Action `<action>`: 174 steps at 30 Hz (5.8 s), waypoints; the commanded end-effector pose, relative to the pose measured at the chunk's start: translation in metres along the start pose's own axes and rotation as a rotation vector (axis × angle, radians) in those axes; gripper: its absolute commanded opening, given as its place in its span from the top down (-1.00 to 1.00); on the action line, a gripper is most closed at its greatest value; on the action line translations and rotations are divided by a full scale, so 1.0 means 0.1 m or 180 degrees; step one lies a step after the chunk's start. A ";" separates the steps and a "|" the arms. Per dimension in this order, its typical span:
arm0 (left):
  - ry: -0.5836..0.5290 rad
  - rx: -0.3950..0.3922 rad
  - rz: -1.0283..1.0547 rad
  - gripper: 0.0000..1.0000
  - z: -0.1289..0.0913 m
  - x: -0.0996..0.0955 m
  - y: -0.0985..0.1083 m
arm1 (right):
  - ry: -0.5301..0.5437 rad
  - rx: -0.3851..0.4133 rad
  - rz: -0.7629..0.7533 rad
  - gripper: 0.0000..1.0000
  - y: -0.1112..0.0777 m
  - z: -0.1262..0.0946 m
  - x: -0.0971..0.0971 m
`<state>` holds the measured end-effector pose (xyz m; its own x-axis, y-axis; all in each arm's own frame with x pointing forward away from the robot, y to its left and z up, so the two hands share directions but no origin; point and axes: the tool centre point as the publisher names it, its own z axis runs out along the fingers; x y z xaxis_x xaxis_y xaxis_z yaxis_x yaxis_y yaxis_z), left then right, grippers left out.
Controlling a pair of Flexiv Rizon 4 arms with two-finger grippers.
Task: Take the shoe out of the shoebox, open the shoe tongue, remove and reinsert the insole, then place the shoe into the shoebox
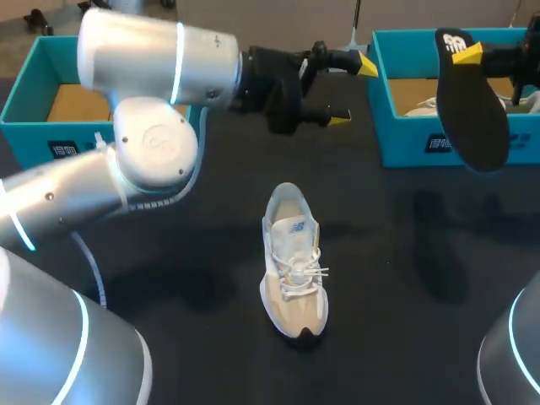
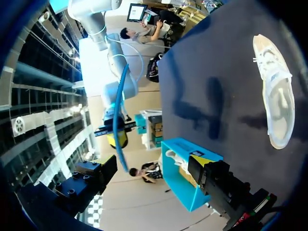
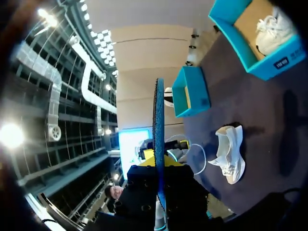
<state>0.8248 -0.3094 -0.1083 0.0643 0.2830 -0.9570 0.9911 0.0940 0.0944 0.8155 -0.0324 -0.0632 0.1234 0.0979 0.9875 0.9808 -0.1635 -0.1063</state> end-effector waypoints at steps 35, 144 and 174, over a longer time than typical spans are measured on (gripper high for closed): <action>-0.0910 0.0388 -0.0042 -1.00 0.08 -0.36 -0.26 | -0.0114 -0.0403 0.0595 1.00 0.28 0.65 -0.07; -0.0379 0.0737 -0.1723 1.00 0.04 -0.38 -0.43 | -0.0033 0.0289 -0.0509 -1.00 0.00 -0.19 -0.54; -0.0467 0.1260 -0.6805 1.00 -0.09 -0.41 -0.43 | -0.0033 0.0289 -0.0509 -1.00 0.00 -0.19 -0.54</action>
<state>0.7716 -0.3118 -0.0733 -0.8999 0.1356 -0.4146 0.4229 0.0387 -0.9053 0.8064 -0.0570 -0.1140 -0.0341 0.1239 0.9917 0.9977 -0.0545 0.0411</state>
